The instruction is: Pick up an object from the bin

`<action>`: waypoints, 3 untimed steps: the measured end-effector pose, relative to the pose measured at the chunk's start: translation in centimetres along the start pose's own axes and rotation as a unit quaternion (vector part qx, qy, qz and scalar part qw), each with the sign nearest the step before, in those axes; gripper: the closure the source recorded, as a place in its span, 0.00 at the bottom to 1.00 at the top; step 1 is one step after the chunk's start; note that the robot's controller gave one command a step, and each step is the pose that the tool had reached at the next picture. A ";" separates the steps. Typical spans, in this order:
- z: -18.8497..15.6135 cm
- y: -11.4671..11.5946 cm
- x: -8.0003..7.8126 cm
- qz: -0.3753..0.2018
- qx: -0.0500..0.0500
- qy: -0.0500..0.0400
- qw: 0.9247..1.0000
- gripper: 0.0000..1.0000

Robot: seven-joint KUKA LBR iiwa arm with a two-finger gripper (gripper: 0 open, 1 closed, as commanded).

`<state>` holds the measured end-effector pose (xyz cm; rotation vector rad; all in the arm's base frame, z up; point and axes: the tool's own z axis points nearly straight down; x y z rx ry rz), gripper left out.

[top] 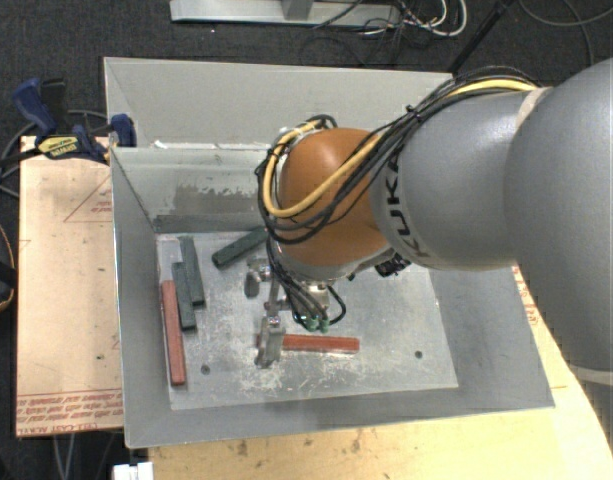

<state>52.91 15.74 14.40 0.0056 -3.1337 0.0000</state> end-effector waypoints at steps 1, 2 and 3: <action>7.8 -9.6 -1.3 -0.028 0.002 -0.001 1.000 0.00; 7.3 -9.0 -1.5 -0.031 -0.001 -0.005 1.000 1.00; -8.6 -7.4 -2.2 -0.106 0.000 -0.010 0.994 1.00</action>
Offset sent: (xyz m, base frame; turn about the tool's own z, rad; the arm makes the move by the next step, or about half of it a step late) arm 0.0136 -0.0908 -0.0740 -0.0636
